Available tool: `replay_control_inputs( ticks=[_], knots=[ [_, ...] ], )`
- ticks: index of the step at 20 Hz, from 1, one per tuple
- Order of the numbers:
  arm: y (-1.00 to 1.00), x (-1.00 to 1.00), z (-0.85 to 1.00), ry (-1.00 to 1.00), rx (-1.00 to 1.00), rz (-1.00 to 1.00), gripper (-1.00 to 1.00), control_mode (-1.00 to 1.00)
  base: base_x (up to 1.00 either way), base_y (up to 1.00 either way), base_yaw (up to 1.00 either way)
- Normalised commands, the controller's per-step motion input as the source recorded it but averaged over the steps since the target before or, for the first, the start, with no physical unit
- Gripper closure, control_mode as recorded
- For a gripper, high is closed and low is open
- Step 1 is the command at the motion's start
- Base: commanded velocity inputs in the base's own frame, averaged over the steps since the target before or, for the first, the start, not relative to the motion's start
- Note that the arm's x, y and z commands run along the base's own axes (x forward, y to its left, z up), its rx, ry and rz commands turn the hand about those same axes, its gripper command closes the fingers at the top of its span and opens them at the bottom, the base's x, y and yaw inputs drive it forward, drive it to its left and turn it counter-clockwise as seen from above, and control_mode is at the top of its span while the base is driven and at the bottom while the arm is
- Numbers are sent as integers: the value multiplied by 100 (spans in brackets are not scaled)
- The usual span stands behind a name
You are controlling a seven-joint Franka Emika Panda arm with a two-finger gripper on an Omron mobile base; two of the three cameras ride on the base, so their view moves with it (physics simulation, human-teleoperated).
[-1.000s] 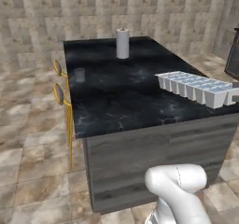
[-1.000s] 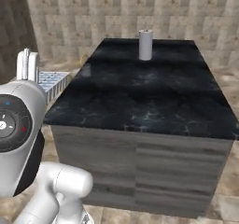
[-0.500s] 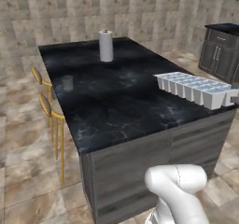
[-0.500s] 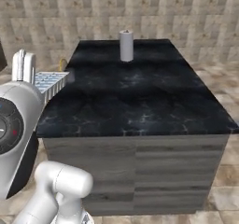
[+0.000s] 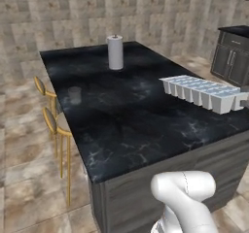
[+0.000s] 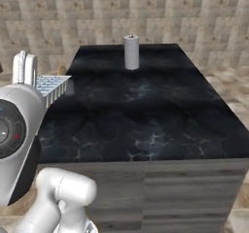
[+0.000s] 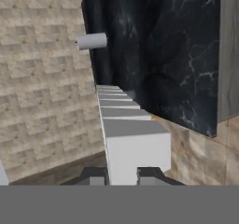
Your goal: Open the freezer door, pick up the ice cube tray from the freezer, and place it on the dining counter.
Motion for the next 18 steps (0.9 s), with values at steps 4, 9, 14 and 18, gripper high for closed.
replay_control_inputs(
  ticks=[4,9,14,18],
  knots=[
    [0,0,0,0,0,0,100,100,35,41,0],
    [0,0,0,0,0,0,100,100,29,33,4],
    [0,0,0,0,0,0,100,100,44,27,4],
    [0,0,0,0,0,0,100,100,57,22,4]
  ],
)
